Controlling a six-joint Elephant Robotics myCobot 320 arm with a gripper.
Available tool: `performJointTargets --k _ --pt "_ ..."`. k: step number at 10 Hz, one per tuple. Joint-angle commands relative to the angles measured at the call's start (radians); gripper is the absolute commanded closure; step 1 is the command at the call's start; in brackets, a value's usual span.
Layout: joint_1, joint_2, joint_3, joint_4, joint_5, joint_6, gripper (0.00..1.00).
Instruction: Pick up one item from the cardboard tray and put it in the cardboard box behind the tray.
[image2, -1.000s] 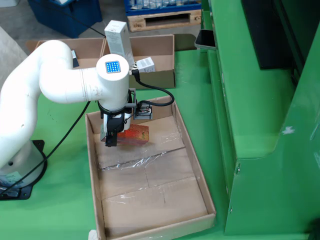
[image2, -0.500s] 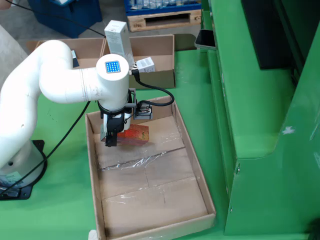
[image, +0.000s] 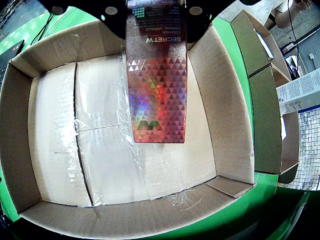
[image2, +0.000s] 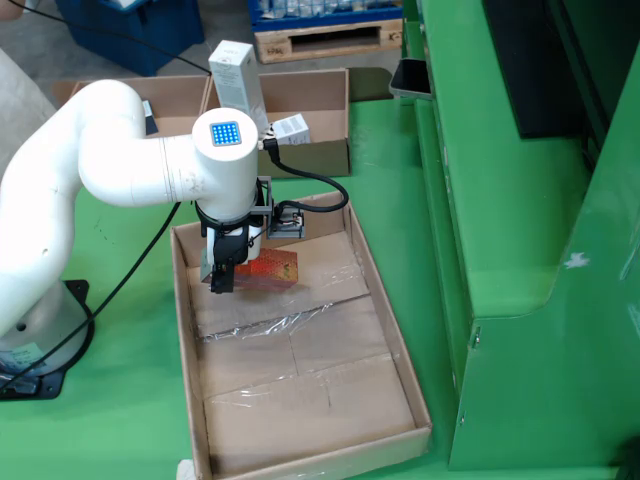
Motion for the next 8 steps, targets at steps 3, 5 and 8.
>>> performJointTargets --k 3,5,8 --pt "0.005 0.033 0.024 0.012 0.007 0.002 1.00" --pt "0.017 -0.158 0.512 -0.256 -0.014 0.019 1.00" --pt "0.025 -0.276 0.848 -0.389 -0.032 0.015 1.00"
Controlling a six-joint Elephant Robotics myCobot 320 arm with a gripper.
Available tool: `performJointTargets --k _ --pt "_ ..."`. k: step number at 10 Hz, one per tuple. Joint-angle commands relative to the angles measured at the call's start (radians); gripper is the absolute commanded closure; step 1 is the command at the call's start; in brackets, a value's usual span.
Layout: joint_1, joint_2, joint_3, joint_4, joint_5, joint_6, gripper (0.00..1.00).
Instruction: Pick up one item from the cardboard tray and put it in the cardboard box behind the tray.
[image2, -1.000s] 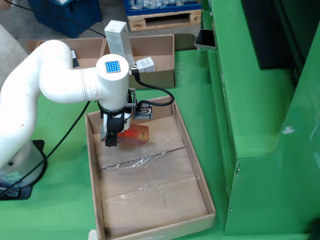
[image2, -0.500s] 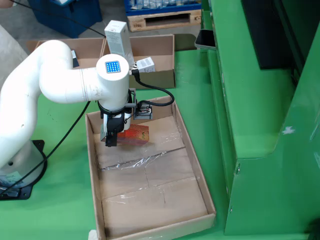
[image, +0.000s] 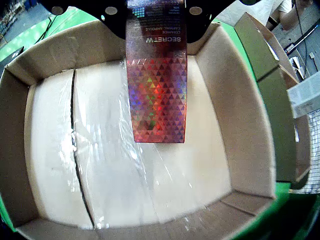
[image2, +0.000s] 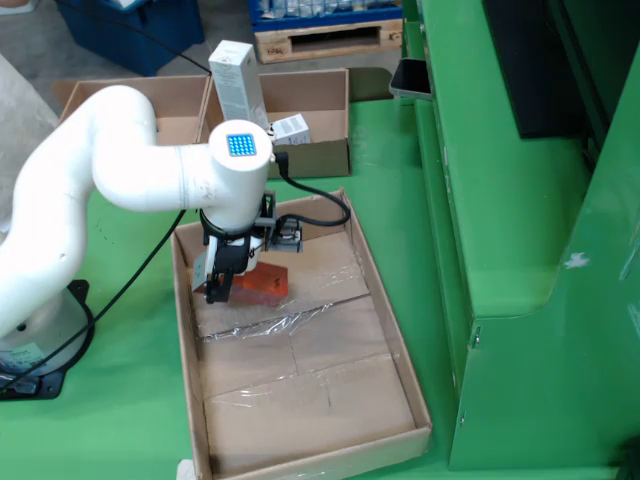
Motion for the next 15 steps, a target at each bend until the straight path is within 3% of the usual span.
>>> performJointTargets --k 1,4,6,7,8,9,11,12,15 --pt "0.013 -0.196 0.763 -0.312 -0.018 0.000 1.00" --pt "0.033 -0.267 1.137 -0.450 -0.043 -0.009 1.00" --pt "0.033 -0.267 1.137 -0.450 -0.043 -0.009 1.00" --pt "0.030 -0.339 1.416 -0.506 -0.054 -0.027 1.00" --pt "0.030 -0.339 1.416 -0.506 -0.054 -0.027 1.00" --pt "0.029 -0.388 1.551 -0.517 -0.058 -0.042 1.00" --pt "0.029 -0.388 1.551 -0.517 -0.058 -0.042 1.00" --pt "0.026 -0.483 1.738 -0.500 -0.064 -0.068 1.00" --pt "0.012 -0.499 1.753 -0.483 -0.052 -0.074 1.00"
